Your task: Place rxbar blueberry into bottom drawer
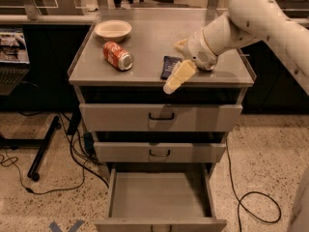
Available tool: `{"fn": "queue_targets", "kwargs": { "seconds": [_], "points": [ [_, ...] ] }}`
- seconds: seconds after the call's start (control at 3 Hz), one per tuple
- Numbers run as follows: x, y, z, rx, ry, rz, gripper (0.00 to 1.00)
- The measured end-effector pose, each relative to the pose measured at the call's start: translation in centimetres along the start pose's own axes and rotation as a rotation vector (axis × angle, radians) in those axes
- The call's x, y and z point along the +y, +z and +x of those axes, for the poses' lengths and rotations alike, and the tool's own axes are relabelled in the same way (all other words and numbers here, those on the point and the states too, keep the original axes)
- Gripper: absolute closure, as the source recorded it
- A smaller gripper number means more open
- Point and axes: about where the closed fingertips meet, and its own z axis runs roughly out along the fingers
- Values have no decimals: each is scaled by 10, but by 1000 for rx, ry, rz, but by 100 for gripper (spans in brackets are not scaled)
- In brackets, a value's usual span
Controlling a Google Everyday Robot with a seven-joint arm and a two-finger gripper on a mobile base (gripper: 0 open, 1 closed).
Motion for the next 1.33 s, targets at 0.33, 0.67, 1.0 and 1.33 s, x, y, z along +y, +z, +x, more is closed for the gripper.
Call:
{"fn": "queue_targets", "kwargs": {
  "seconds": [0.33, 0.67, 1.0, 1.33],
  "points": [
    [-8, 14, 13, 27, 17, -20, 0],
    [-11, 33, 30, 67, 38, -46, 0],
    [-10, 45, 43, 86, 62, -59, 0],
    [-10, 45, 42, 86, 62, -59, 17]
  ]
}}
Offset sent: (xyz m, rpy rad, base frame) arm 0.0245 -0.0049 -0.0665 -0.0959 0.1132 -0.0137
